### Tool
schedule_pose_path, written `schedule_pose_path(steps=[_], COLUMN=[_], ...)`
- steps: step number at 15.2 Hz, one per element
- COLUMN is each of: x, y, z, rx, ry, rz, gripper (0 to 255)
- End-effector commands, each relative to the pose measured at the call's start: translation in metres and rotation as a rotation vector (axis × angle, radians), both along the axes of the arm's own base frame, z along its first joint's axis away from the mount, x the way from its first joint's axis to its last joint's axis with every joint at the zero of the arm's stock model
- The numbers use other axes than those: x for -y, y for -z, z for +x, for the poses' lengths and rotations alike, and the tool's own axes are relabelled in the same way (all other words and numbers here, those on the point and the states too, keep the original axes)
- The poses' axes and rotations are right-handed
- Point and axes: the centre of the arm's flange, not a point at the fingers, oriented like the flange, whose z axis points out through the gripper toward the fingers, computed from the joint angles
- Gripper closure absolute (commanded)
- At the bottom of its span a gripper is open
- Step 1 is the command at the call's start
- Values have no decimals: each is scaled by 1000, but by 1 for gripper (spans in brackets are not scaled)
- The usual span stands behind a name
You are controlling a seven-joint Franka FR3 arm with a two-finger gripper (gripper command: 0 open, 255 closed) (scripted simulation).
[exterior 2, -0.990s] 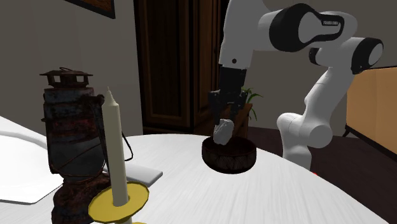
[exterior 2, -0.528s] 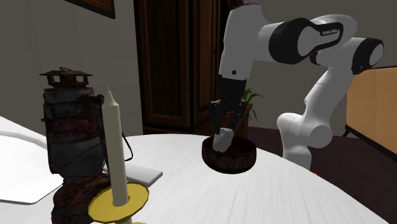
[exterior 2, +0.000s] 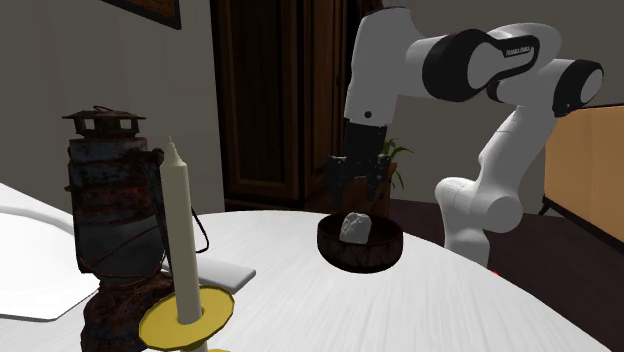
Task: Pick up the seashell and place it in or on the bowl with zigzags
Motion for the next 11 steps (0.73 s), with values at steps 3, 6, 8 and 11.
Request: schedule_pose_path(steps=[3, 6, 8, 11], x=[0, -3, -6, -6], y=[0, -26, -49, -49], z=[0, -3, -6, -6], rx=[0, 0, 0, 0], ry=[0, 0, 0, 0], rz=[0, 0, 0, 0], gripper=[0, 0, 0, 0])
